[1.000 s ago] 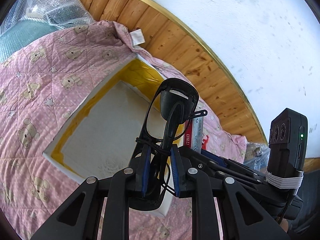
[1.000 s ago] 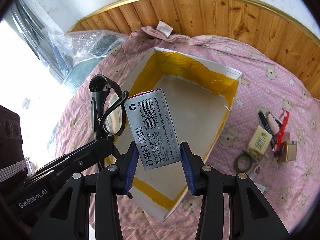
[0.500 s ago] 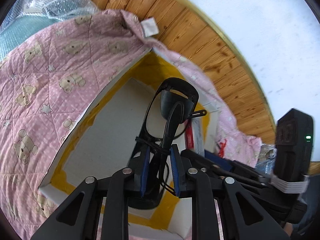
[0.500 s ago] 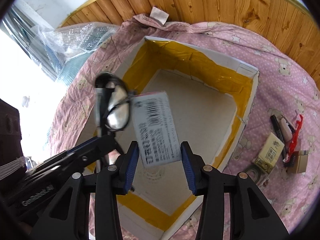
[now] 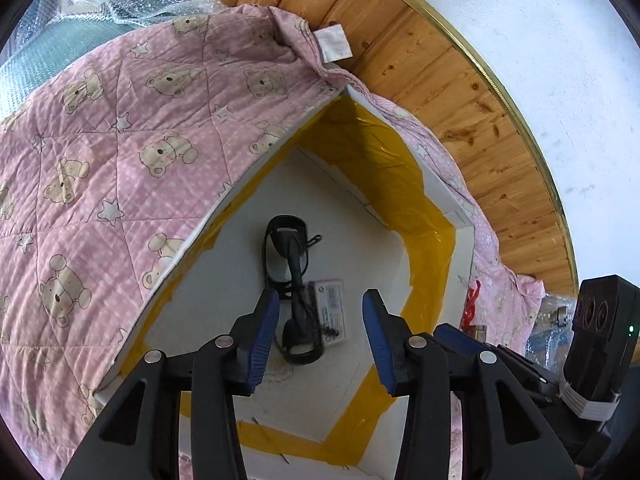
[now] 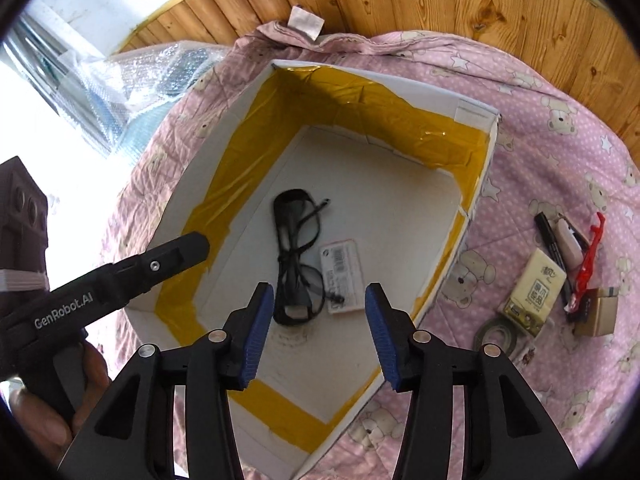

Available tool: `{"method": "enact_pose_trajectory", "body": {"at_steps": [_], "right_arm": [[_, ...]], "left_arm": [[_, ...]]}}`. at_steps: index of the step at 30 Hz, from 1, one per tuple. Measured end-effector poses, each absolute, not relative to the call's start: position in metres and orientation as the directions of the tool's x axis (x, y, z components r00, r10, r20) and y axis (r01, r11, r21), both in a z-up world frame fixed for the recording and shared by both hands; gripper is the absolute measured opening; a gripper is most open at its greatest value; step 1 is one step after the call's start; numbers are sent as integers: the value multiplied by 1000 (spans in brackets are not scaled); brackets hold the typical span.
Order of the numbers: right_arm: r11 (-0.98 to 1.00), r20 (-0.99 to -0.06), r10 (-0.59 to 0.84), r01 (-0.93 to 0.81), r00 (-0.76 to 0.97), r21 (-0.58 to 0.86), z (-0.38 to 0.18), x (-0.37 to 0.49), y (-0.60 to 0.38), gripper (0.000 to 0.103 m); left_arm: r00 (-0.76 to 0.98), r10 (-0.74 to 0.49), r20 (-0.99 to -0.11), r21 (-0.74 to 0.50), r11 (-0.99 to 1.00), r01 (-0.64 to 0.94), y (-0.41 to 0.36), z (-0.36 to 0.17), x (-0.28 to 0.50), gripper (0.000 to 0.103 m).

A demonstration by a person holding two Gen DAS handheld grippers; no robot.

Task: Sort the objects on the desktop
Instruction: 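Open both tools to drop the eyeglasses and staples box into the box, then move both open tools back toward the remaining items on the quilt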

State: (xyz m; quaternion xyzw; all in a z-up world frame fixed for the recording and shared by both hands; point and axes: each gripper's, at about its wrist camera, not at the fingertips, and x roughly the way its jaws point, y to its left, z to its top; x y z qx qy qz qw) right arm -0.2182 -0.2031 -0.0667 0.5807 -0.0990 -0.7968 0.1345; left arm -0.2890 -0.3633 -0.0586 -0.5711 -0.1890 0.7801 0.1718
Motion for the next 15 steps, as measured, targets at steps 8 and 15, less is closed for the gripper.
{"method": "enact_pose_trajectory", "body": {"at_steps": [8,15], "right_arm": [[-938,-892,-347,108,-290,330,-62,-202,-204,51],[-939,-888,-345,106,-305,328,-52,-186,-202,51]], "left_arm": [[-273,485,-831,-481,-873,-87,-347,-51,-272,45],[-279,496,-822,-486,-867,-110,-344,-39,-256,45]]}}
